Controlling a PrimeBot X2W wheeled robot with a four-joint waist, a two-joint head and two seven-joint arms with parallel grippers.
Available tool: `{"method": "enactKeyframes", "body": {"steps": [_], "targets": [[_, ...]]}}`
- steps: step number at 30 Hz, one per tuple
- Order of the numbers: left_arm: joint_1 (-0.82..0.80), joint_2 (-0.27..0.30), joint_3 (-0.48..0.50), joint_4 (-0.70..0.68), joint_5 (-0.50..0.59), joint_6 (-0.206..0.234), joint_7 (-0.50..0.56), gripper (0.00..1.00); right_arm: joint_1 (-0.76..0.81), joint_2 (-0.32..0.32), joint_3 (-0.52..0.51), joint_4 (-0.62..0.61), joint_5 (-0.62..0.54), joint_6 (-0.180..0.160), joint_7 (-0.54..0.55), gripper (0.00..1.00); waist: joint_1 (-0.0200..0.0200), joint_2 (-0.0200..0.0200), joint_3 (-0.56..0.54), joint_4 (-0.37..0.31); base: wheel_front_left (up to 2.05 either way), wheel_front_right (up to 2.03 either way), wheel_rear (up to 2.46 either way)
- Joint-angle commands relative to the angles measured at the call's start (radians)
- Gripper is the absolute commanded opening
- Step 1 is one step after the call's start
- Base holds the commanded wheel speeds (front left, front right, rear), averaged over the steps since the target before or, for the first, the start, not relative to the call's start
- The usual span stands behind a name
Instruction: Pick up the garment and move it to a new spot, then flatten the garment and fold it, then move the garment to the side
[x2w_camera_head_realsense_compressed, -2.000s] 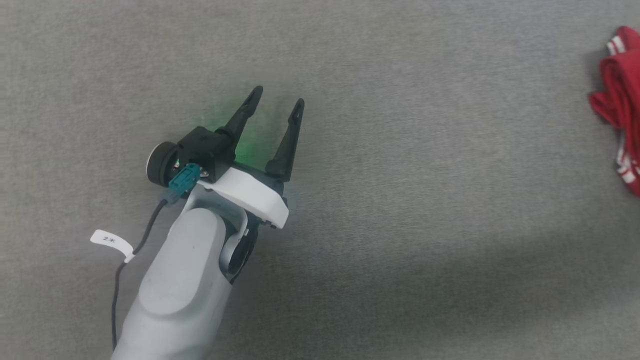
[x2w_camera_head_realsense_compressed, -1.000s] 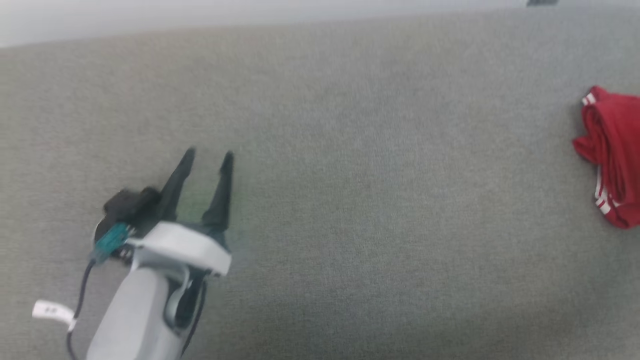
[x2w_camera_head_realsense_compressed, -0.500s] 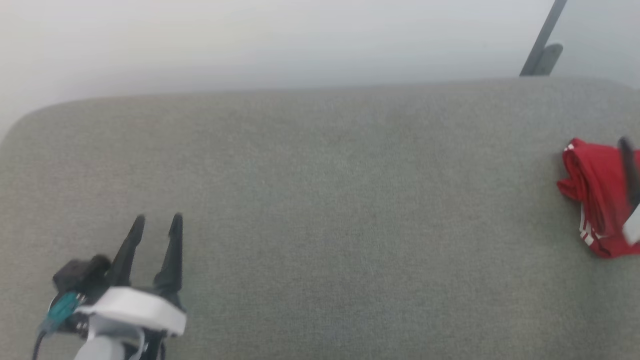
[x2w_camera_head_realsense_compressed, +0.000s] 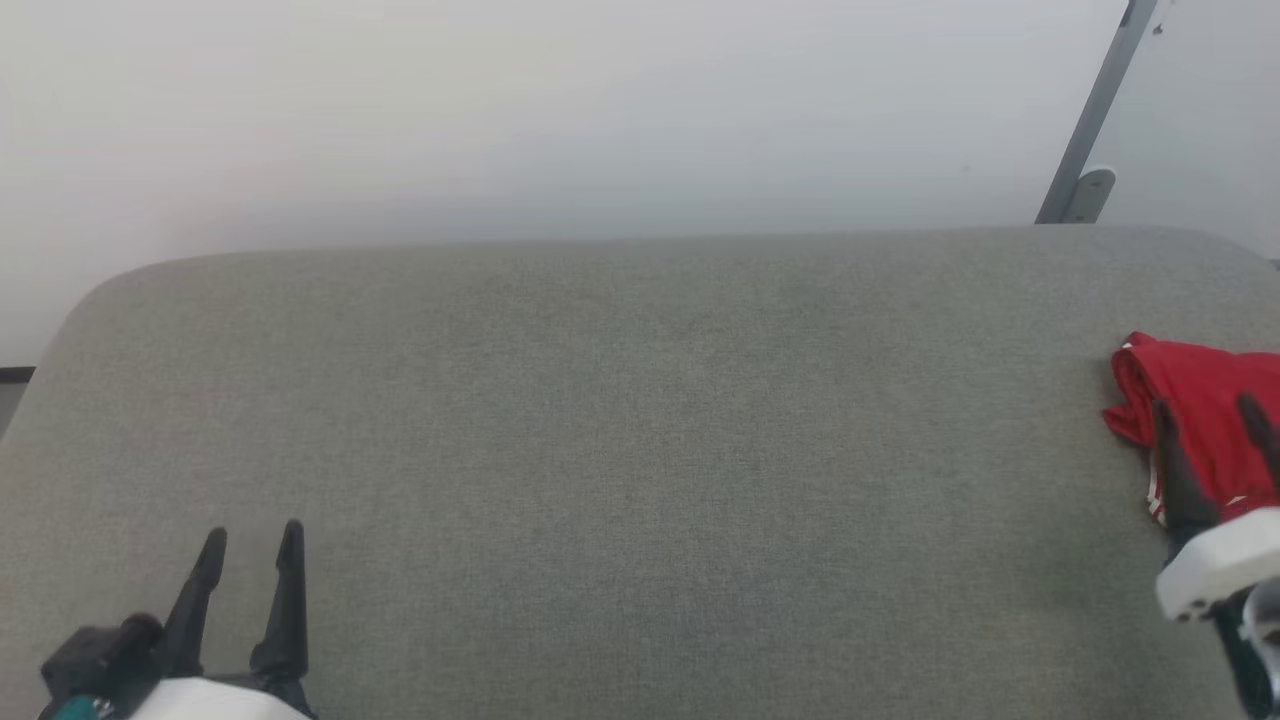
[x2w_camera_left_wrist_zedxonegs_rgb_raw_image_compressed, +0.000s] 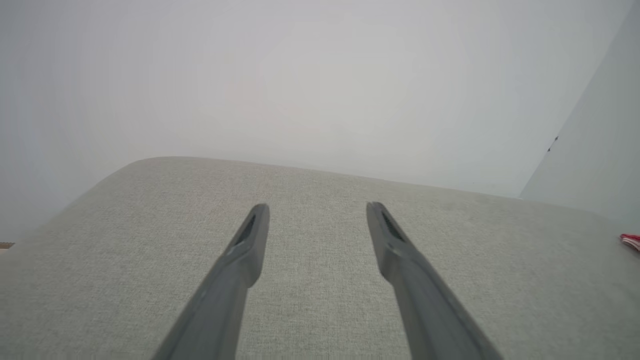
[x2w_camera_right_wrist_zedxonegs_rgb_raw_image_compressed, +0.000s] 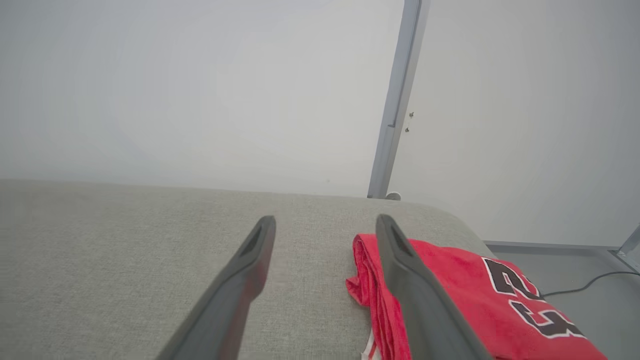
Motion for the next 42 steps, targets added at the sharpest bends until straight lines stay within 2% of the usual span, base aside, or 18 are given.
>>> {"method": "enactKeyframes", "body": {"steps": [1, 14, 31, 32, 37, 42], "targets": [[0.023, -0.007, 0.012, -0.015, 0.01, -0.002, -0.004, 1.0, 0.037, 0.027, -0.019, -0.032, -0.024, 0.0, -0.004, 1.0, 0.0, -0.0001, -0.005, -0.001, 0.0, 0.0, 0.0], [0.09, -0.031, 0.043, -0.049, 0.005, -0.003, -0.004, 1.0, 0.211, 0.174, -0.107, -0.158, -0.07, 0.0, -0.004, 1.0, 0.0, -0.0001, -0.022, 0.007, 0.0, 0.0, 0.0], [0.094, -0.032, 0.028, -0.053, 0.007, -0.003, -0.004, 1.0, 0.245, 0.226, -0.121, -0.204, -0.098, 0.0, -0.004, 1.0, 0.0, -0.0001, -0.017, -0.002, 0.0, 0.0, 0.0], [0.089, -0.034, 0.028, -0.052, 0.002, 0.0, 0.0, 0.0, 0.235, 0.224, -0.122, -0.199, -0.099, 0.0, 0.0, 0.0, 0.0, -0.0001, -0.017, -0.002, 0.0, 0.0, 0.0], [0.096, -0.062, 0.021, -0.008, -0.007, 0.0, 0.004, 0.0, 0.256, 0.247, -0.123, -0.158, -0.091, 0.0, 0.009, 0.0, 0.0, -0.0001, -0.017, -0.002, 0.0, 0.0, 0.0], [0.078, -0.071, 0.024, -0.004, -0.089, 0.0, 0.031, 0.0, 0.243, 0.254, -0.126, -0.161, 0.005, 0.0, 0.04, 0.0, 0.0, -0.0001, -0.016, -0.002, 0.0, 0.0, 0.0]]}}
